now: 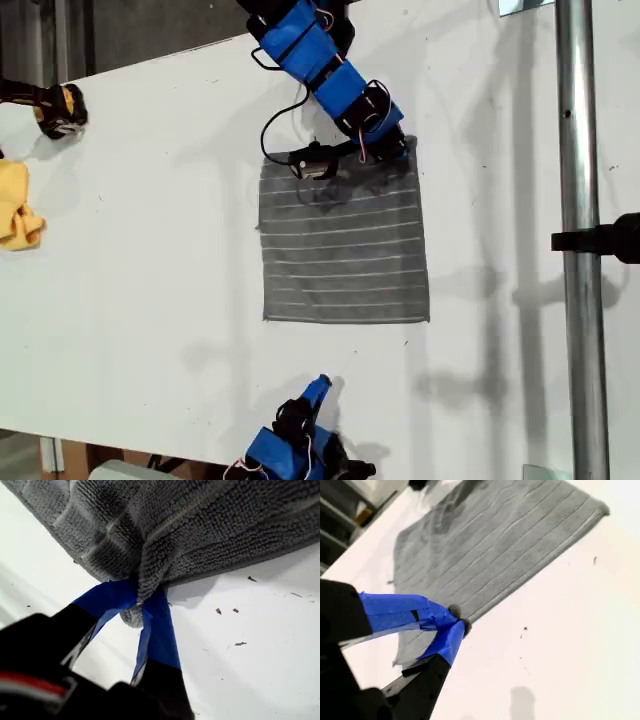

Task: Grasp corners of a towel and fold twice.

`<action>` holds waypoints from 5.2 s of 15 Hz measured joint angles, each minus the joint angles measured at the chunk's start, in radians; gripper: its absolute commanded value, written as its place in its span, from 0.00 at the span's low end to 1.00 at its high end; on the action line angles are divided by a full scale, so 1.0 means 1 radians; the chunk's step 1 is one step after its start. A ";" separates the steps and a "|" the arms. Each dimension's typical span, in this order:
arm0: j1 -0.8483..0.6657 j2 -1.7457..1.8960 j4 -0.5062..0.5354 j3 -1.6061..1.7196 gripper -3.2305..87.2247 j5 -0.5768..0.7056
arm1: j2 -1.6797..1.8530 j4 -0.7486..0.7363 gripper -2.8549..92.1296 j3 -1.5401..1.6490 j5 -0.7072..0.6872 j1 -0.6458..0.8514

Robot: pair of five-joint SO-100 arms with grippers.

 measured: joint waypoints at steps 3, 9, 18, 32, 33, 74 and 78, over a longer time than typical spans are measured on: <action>0.032 -0.526 -0.155 -0.198 0.02 -0.052 | 0.000 0.000 0.03 0.000 -0.008 0.003; 0.104 -1.443 0.114 -1.127 0.02 -0.035 | 0.003 0.008 0.03 0.000 -0.009 0.003; 0.270 -1.740 0.051 -1.483 0.19 -0.018 | 0.008 0.015 0.03 0.002 -0.012 0.003; 0.244 -2.014 0.098 -1.614 0.26 0.037 | 0.008 0.020 0.03 0.002 -0.008 0.002; 0.244 -2.025 0.091 -1.615 0.26 0.015 | 0.008 0.020 0.03 0.002 -0.006 0.002; -0.252 -1.345 0.054 -0.936 0.02 0.400 | 0.630 0.365 0.03 0.150 -0.626 0.629; -0.207 -1.341 -0.132 -0.713 0.02 0.281 | 0.541 0.181 0.03 0.227 -0.607 0.601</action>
